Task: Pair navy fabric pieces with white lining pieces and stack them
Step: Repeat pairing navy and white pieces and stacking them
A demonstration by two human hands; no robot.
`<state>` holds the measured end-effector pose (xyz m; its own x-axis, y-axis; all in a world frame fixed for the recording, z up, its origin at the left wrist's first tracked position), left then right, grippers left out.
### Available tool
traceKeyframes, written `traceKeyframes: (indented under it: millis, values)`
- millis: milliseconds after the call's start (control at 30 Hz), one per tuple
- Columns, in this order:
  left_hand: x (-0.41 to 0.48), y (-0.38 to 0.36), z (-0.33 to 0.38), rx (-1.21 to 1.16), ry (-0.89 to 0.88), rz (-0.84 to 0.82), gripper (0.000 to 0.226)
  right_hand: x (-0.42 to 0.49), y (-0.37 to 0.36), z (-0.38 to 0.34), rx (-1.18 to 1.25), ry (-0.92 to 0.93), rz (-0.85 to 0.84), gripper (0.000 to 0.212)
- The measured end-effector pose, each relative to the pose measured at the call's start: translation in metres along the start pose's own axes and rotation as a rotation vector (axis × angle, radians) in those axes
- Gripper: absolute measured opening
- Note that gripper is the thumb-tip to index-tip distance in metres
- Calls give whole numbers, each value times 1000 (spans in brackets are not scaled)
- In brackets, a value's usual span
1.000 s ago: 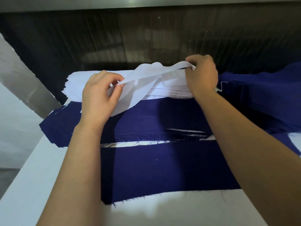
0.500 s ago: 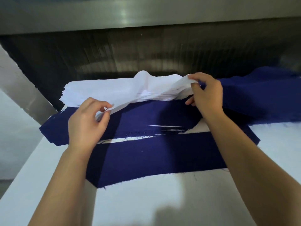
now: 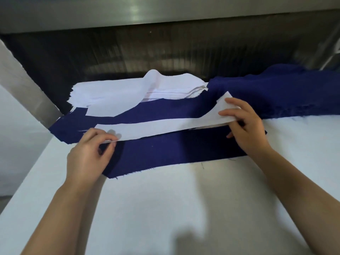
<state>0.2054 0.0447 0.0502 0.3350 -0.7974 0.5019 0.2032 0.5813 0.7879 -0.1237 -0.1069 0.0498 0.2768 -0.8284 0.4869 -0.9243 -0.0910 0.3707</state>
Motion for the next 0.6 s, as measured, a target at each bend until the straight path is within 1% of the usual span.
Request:
traceKeyframes:
  millis: [100, 200, 300, 367, 433, 500, 600]
  values:
    - [-13, -5, -7, -113, 50, -22, 18, -13, 9, -2, -112, 70, -18, 36]
    - [-24, -6, -12, -224, 122, -17, 22, -21, 14, 7, -144, 3, -33, 38]
    - [-26, -6, -14, -292, 158, -3, 11, -23, 18, 19, -107, -104, -16, 44]
    - [-26, -4, -13, -360, 186, 6, 3, -22, 20, 19, -56, -121, -26, 44]
    - [-26, -2, -17, -388, 211, 23, 12, -23, 21, 11, 11, -83, -32, 35]
    - [-26, -2, -29, -390, 279, 52, 18, -25, 31, 9, 71, -78, 65, 28]
    - [-26, -8, -48, -424, 408, 62, 9, -28, 46, 21, 61, -157, 216, 17]
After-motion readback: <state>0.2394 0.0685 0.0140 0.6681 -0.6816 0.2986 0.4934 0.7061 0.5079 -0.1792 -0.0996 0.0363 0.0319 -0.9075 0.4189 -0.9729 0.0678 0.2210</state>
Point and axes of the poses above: each hand's wrist, its own x-axis towards the middle knuckle, its own y-axis out of the back of the hand, z = x × y, the point moved 10 cm from there along x, towards the middle knuckle, and after that the axes turned 7 degrees about x, right-handed, at the moved point
